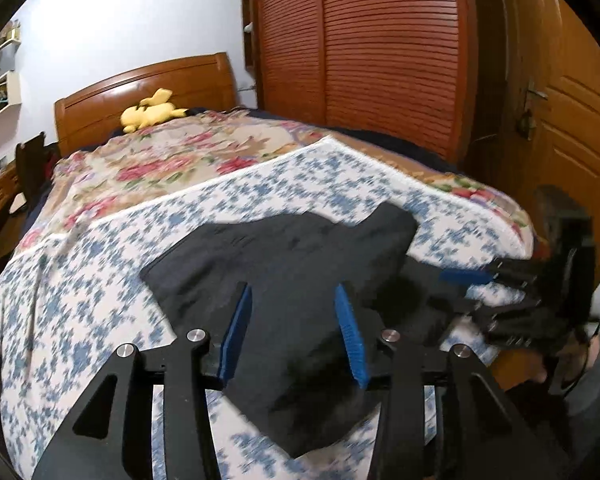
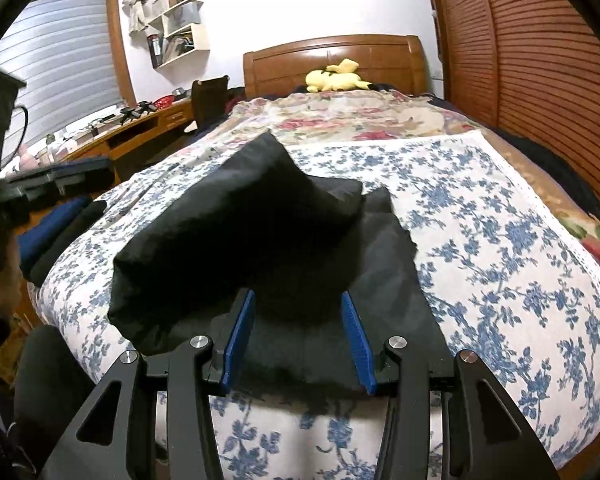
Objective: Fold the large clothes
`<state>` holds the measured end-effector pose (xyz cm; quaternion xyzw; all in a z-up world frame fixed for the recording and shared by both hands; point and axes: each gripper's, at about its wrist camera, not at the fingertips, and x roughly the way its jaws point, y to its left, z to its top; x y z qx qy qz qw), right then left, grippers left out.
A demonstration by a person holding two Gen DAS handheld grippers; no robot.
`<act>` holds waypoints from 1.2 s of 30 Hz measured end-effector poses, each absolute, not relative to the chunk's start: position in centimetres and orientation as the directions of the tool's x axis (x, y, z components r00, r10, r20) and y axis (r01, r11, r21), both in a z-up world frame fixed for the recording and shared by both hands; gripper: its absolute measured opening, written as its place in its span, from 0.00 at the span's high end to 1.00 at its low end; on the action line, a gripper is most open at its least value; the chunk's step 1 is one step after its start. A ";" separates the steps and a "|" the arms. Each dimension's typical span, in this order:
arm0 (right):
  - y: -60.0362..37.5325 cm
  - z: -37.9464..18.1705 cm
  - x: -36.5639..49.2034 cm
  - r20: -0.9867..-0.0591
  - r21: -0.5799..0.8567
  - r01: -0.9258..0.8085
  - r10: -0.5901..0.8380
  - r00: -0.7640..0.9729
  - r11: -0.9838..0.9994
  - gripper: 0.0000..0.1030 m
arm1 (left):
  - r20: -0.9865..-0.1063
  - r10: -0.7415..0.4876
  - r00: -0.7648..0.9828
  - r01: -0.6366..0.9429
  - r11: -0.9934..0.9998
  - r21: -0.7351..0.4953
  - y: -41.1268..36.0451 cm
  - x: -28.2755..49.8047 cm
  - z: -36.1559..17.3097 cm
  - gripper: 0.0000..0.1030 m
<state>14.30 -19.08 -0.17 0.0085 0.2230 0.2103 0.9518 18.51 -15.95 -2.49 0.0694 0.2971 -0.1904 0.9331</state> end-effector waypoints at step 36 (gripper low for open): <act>-15.7 6.3 12.4 -0.370 -0.040 -0.389 0.348 0.861 0.920 0.38 | -0.579 -0.261 0.772 0.241 0.964 -0.113 -3.4 12.3 -9.2 0.22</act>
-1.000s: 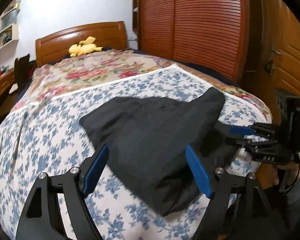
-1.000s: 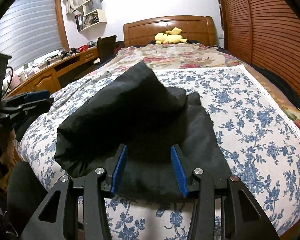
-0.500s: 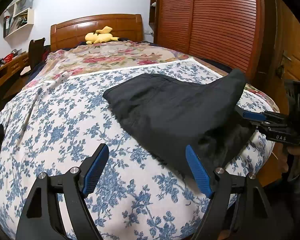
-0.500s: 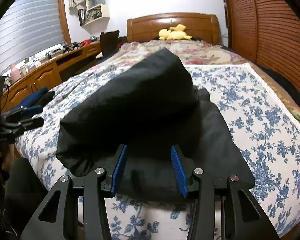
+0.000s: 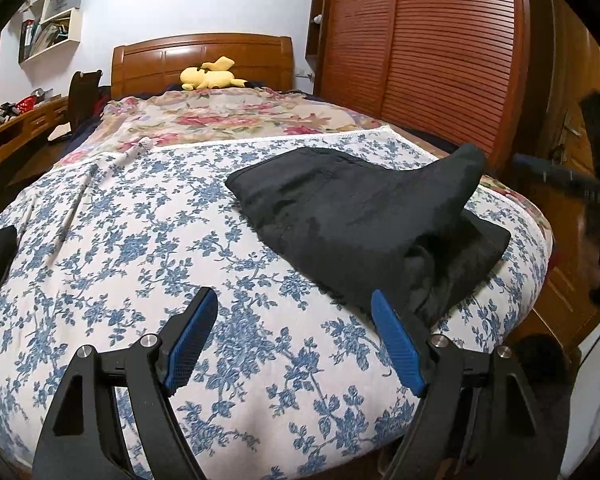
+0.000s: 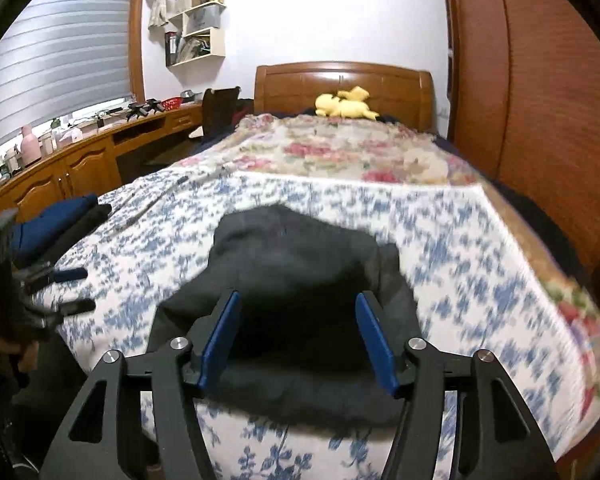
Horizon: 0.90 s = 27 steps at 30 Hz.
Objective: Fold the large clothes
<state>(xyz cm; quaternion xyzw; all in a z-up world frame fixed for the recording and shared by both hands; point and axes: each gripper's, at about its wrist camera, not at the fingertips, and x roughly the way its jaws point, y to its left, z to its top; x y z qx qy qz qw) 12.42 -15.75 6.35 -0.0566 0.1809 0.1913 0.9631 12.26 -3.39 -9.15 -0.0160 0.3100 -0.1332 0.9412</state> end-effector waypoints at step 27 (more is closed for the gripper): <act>-12.1 1.6 27.5 -0.769 0.017 -0.450 0.300 0.565 0.893 0.38 | -0.563 -0.237 0.792 0.199 0.972 -0.129 -0.6 10.1 -9.5 0.22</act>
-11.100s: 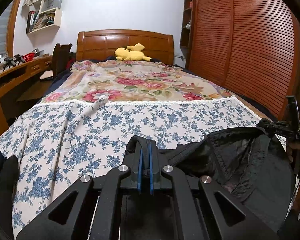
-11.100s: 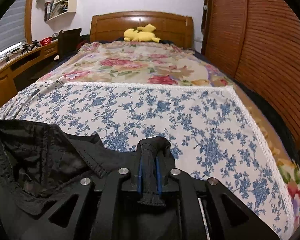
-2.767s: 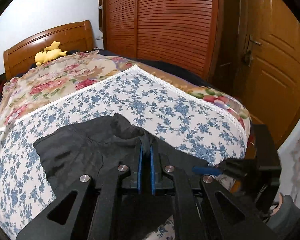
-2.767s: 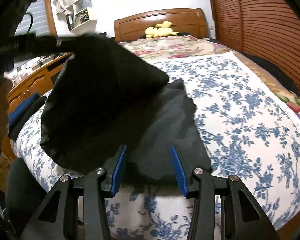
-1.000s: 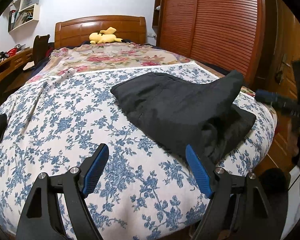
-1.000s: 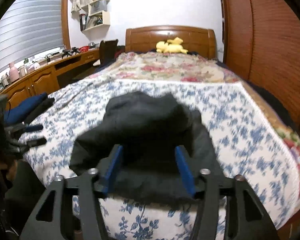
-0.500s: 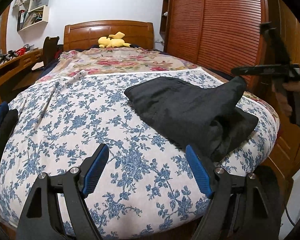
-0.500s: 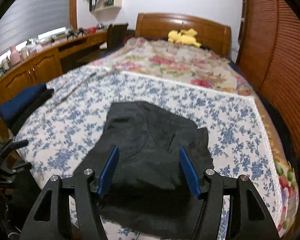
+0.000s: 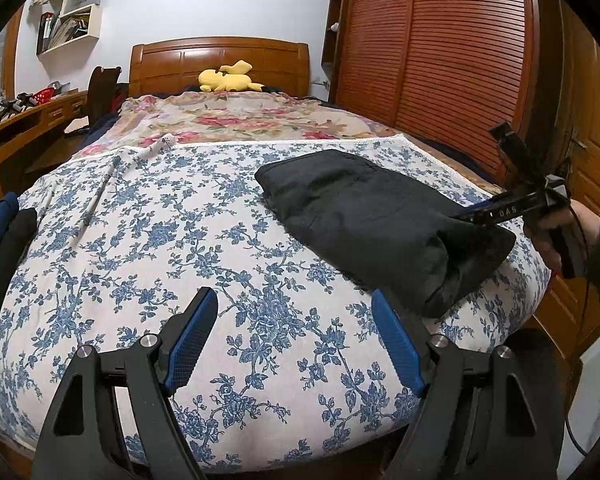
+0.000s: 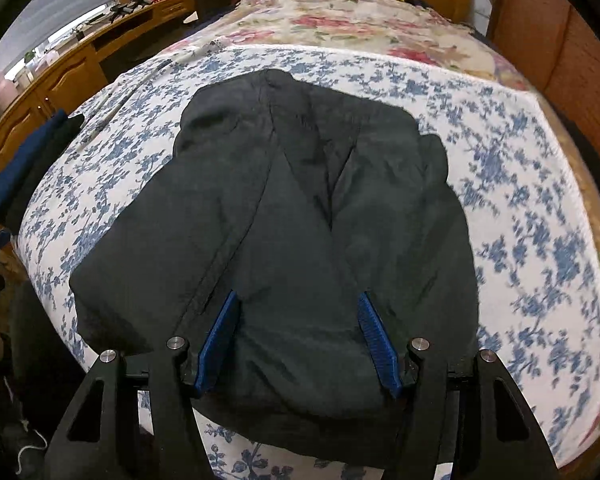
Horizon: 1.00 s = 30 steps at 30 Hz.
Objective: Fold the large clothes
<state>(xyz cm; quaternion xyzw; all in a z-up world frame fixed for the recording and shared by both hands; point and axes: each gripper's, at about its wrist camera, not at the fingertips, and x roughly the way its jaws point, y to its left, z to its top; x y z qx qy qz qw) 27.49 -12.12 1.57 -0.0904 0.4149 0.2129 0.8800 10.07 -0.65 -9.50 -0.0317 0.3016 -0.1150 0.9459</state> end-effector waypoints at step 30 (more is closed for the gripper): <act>-20.5 5.6 17.9 -0.548 -0.208 -0.282 0.127 0.827 0.937 0.96 | -0.569 -0.275 0.775 0.256 0.960 -0.115 -2.4 10.3 -8.4 0.22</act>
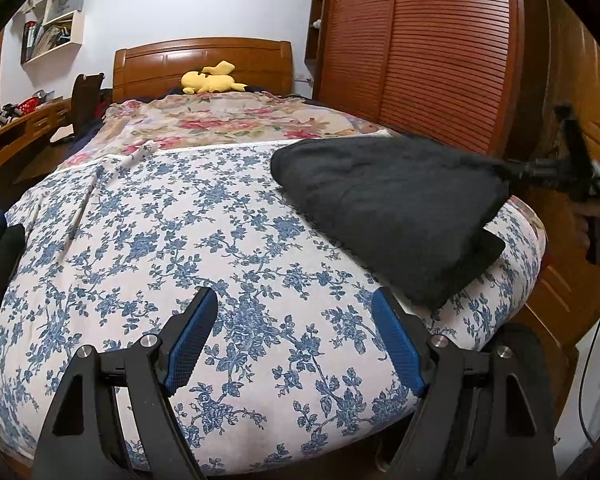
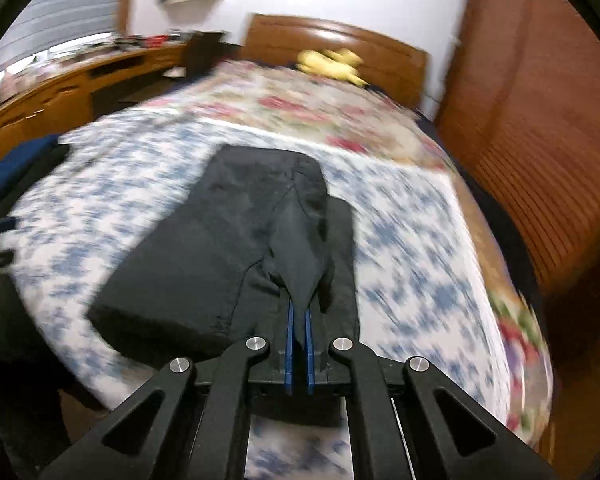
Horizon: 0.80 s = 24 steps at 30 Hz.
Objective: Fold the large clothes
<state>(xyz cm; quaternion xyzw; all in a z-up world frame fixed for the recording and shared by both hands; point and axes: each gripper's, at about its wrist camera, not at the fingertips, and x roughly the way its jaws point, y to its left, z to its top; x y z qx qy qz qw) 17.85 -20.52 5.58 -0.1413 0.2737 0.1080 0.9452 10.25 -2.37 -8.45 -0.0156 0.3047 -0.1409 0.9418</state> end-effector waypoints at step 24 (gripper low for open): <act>-13.0 0.7 18.6 -0.552 -0.083 -0.438 0.324 0.768 0.895 0.49 | -0.551 -0.292 0.782 0.267 0.955 -0.128 -3.1 11.2 -8.3 0.22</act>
